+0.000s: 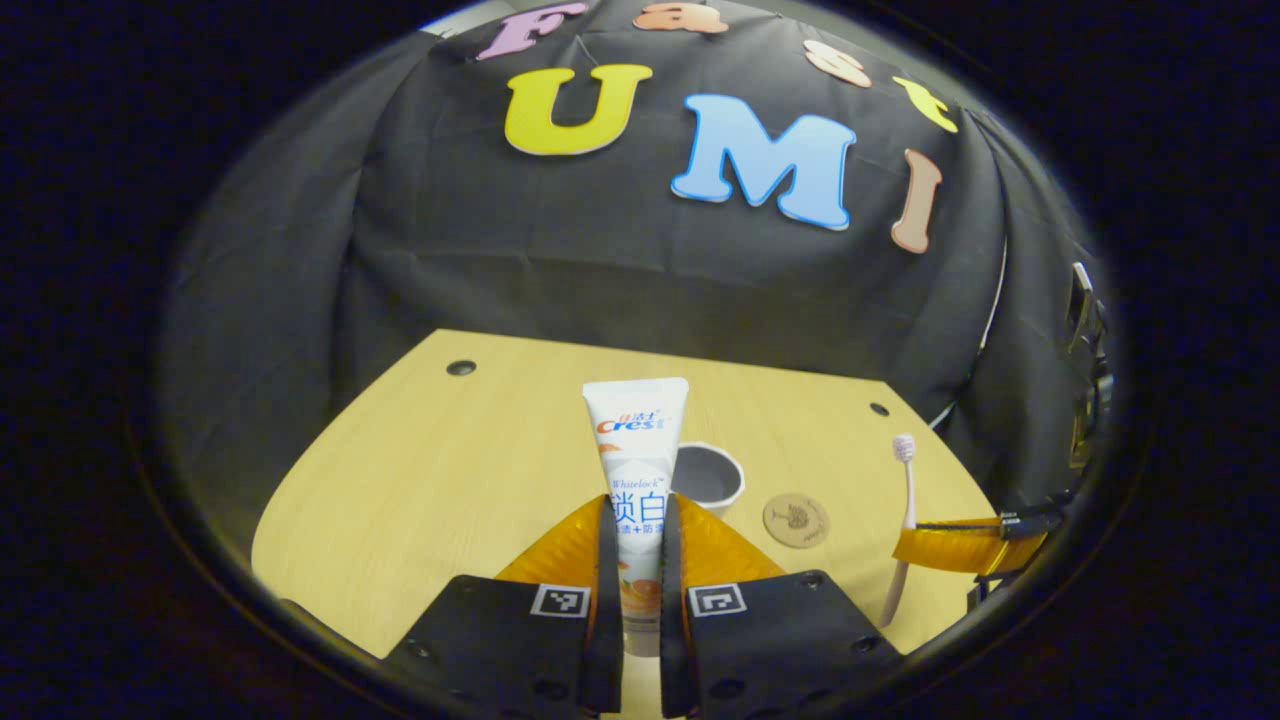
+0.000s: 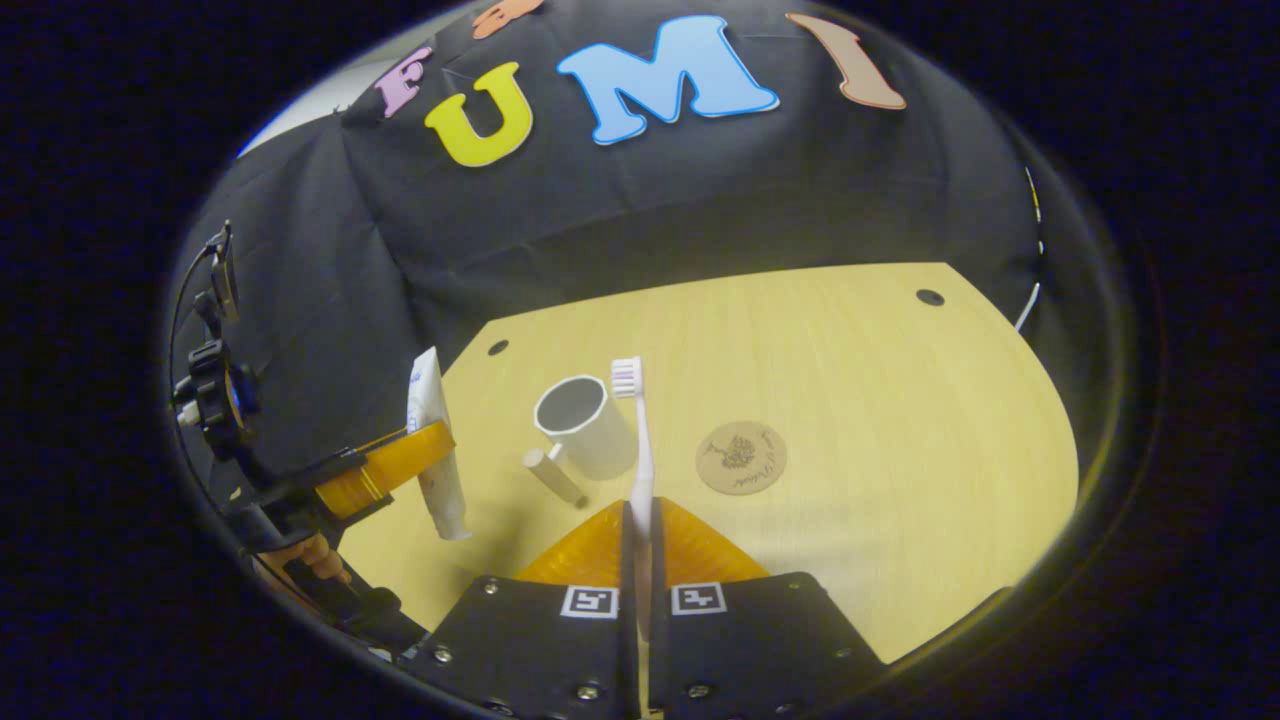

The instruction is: Put the toothbrush and toothpaste on the desktop into the cup, then pick up the cup and place it on the coaster on the desktop.

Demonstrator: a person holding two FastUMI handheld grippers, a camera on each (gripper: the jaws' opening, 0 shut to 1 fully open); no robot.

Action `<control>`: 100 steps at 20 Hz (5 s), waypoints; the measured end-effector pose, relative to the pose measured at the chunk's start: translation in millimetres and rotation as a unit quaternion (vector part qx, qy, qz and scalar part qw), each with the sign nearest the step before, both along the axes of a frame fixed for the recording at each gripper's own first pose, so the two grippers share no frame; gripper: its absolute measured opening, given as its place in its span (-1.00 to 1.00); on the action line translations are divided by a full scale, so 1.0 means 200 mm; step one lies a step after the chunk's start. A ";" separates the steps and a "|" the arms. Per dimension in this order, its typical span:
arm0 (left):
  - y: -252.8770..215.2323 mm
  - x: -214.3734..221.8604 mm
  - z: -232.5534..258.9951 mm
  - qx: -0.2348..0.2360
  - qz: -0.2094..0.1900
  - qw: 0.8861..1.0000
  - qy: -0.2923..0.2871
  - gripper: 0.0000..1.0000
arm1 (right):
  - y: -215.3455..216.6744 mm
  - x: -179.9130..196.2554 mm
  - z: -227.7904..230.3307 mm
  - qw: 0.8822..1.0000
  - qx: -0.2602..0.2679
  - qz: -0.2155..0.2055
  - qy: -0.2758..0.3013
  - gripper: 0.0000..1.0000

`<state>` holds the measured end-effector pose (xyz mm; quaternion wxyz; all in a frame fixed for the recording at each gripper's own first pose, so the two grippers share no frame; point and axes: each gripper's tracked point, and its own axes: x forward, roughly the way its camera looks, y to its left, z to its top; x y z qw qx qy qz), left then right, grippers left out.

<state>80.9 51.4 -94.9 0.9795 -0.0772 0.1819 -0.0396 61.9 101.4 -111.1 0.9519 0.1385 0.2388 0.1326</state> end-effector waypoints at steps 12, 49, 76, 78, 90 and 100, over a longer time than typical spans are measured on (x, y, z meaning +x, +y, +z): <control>-0.23 0.53 0.34 -0.050 -0.042 0.984 -0.169 -0.59 | -0.06 0.07 0.17 0.998 0.012 -0.025 -0.058 -0.90; -0.02 0.11 -0.29 -0.066 -0.024 0.997 0.025 0.90 | 0.34 0.58 0.47 0.987 0.034 0.044 -0.154 -0.91; 0.02 0.00 -0.42 -0.056 -0.049 0.993 0.088 0.82 | 0.37 0.72 0.30 0.979 0.006 0.003 -0.202 0.90; 0.00 0.01 -0.42 -0.056 -0.054 0.993 0.089 0.82 | 0.36 0.72 0.31 0.979 0.000 -0.002 -0.206 0.90; -0.22 0.13 -0.50 -0.017 -0.089 0.982 0.163 0.82 | 0.02 0.44 0.48 0.976 -0.044 -0.045 -0.209 0.90; -0.28 0.27 -0.61 0.002 -0.106 0.954 0.280 0.89 | -0.23 0.16 0.28 0.981 -0.099 -0.066 -0.151 0.91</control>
